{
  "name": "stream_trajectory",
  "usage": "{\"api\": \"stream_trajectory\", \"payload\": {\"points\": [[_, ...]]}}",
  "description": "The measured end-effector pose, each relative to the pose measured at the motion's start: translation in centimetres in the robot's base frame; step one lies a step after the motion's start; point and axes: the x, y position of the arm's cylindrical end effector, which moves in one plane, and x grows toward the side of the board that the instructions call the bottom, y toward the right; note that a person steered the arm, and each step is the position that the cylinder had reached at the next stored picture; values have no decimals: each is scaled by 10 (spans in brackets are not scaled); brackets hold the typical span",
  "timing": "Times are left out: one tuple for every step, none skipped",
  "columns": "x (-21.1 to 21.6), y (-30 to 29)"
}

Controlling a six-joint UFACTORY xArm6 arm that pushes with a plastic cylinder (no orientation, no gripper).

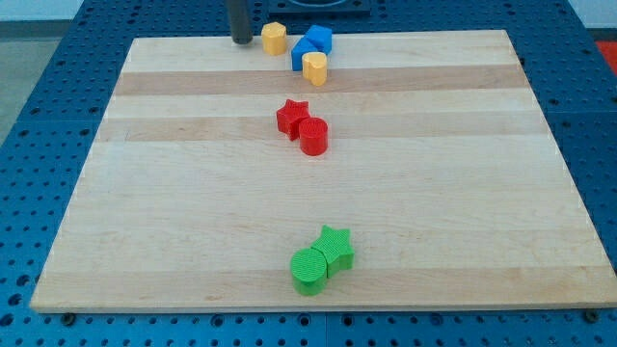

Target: Move your arm to the left of the red star

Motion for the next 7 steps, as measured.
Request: {"api": "stream_trajectory", "payload": {"points": [[-1,35],[-1,49],[7,11],[20,-21],[21,-22],[22,-22],[23,-22]]}}
